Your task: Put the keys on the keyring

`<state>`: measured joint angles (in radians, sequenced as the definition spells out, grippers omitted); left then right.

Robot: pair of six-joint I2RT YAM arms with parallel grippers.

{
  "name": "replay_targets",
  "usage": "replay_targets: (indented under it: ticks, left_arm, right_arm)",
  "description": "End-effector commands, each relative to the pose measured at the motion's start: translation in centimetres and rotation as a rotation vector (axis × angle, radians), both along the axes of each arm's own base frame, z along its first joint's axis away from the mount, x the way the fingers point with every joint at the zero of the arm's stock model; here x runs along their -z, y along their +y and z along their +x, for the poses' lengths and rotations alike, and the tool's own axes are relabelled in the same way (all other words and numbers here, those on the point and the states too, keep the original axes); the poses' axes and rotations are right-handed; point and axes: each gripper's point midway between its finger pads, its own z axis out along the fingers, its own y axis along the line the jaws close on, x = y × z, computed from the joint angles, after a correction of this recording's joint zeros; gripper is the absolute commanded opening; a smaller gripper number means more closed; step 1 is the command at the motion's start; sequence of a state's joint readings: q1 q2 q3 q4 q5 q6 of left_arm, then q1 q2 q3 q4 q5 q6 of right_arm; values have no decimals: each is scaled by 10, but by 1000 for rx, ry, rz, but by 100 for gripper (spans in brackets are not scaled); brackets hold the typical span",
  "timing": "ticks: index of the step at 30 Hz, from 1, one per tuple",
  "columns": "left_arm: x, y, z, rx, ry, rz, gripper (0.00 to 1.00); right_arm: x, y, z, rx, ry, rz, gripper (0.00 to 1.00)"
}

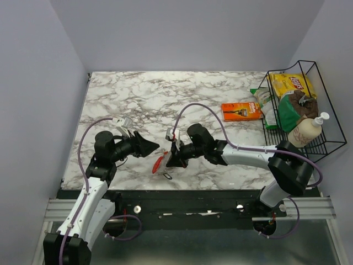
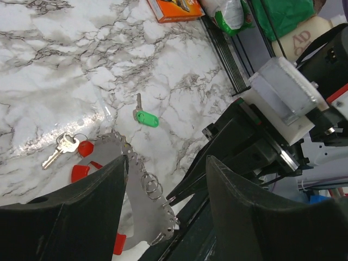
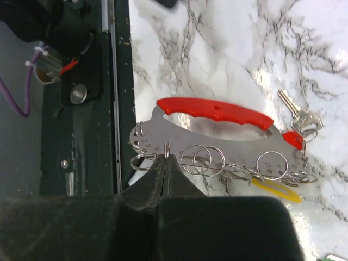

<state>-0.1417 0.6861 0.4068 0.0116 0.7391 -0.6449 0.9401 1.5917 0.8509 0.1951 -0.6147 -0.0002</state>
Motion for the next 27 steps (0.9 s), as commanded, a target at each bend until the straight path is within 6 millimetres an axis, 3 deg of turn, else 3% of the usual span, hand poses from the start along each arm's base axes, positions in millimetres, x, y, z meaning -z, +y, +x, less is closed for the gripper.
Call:
replay_targets:
  ticks: [1, 11, 21, 27]
  left_arm:
    - [-13, -6, 4, -16, -62, -28, 65]
    - [2, -25, -14, 31, -31, -38, 58]
    - [20, -30, -27, 51, -29, -27, 57]
    - [19, -39, -32, 94, -49, -47, 54]
  right_arm:
    - [-32, 10, 1, -29, -12, 127, 1]
    - [-41, -2, 6, -50, 50, 204, 1]
    - [-56, -7, 5, -83, 41, 227, 1]
    - [-62, -9, 2, -117, 58, 235, 1]
